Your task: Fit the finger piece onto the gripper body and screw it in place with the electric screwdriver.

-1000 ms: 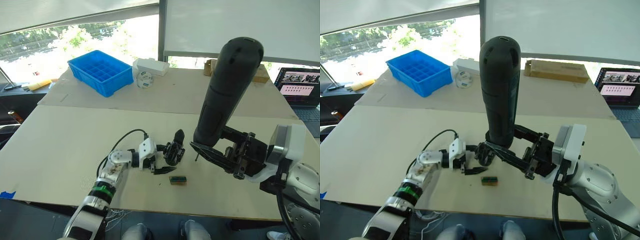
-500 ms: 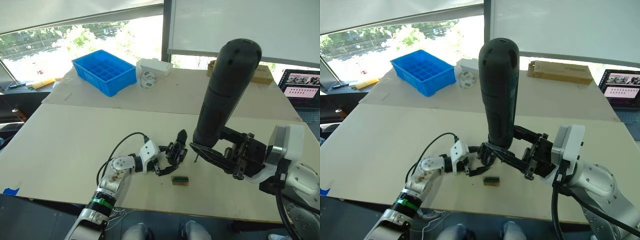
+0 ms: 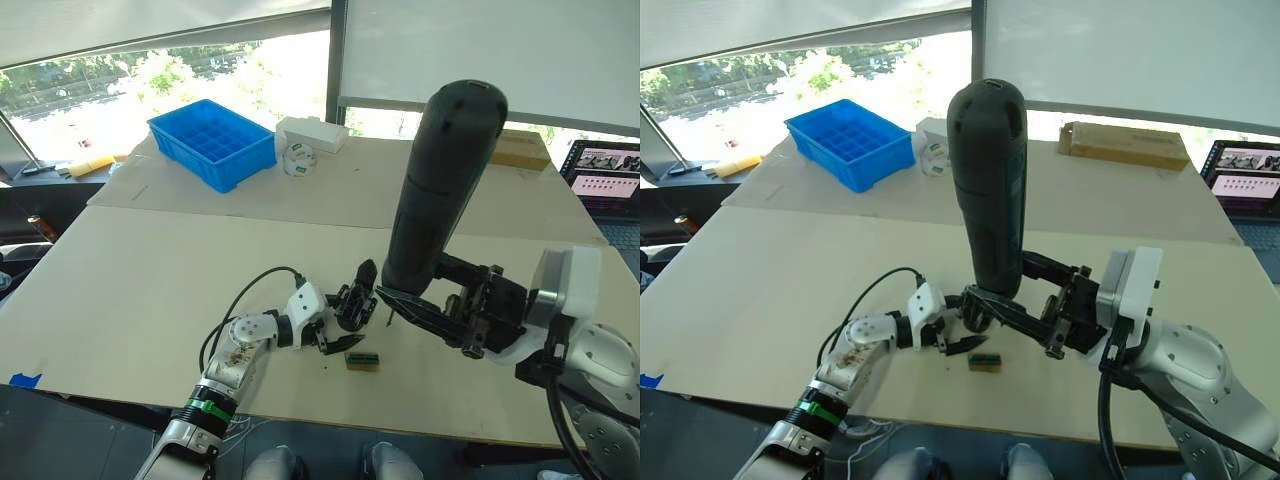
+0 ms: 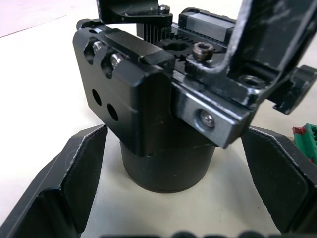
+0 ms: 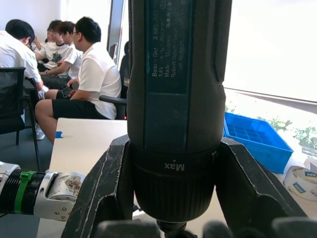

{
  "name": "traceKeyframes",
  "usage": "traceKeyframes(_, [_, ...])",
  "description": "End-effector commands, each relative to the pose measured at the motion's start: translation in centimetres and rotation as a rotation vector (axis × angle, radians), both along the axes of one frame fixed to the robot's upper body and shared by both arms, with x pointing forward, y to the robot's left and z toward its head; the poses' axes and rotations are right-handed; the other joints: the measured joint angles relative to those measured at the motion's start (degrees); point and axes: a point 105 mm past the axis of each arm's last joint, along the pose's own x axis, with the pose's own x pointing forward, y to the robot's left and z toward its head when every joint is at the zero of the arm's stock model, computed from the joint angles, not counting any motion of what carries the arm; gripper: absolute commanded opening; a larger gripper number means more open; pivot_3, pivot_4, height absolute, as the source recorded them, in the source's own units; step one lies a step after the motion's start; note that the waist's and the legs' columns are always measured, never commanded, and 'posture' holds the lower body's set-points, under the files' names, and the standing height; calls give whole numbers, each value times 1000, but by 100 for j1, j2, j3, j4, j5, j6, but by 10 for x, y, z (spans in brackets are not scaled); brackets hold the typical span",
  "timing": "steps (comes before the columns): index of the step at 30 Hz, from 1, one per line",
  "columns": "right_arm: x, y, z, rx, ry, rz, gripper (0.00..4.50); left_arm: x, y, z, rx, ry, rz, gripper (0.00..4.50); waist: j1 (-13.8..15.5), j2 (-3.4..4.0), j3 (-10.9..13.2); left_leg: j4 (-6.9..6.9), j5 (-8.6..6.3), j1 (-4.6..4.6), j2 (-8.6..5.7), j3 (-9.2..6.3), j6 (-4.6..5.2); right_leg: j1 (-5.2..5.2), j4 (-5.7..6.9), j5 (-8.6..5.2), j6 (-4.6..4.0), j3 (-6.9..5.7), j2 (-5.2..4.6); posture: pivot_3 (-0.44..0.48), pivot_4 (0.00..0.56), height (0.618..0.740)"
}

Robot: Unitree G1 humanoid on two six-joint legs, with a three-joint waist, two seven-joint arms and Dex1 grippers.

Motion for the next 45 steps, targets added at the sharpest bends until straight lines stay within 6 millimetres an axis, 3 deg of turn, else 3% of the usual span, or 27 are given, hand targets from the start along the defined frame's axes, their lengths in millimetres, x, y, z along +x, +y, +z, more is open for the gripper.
traceKeyframes(1, [-7,2,11,22,-57,25,1891,-5,-3,-11,24,37,-1,4458,0,0,0,0,0,0,0,0,0,0,0,0,0,0,-1,0,150,740])
traceKeyframes(3, [-7,2,12,22,-59,26,1891,-6,-3,-12,27,43,0,4458,0,0,0,0,0,0,0,-1,1,0,0,0,0,1,-2,0,150,740])
traceKeyframes(8, [-9,2,14,23,-59,39,1891,-6,-5,-15,37,47,-3,2260,2,0,0,0,0,0,0,-2,1,2,0,0,0,0,-4,0,150,740])
traceKeyframes(14, [-9,7,30,53,-74,78,1891,-5,-6,-17,41,46,-4,2264,-1,0,0,1,-1,1,0,-4,2,3,1,0,0,0,-12,0,150,740])
traceKeyframes(24, [10,21,54,99,-49,125,1891,-1,-8,-13,37,26,-17,2264,44,3,-1,4,-8,0,-5,-7,14,10,-2,2,2,-8,-56,0,150,740])
traceKeyframes(45, [36,47,27,50,-22,127,1891,-3,-7,-12,23,36,-15,2264,37,4,-2,7,-7,-8,-8,-8,15,10,0,5,8,-43,-30,0,150,740])
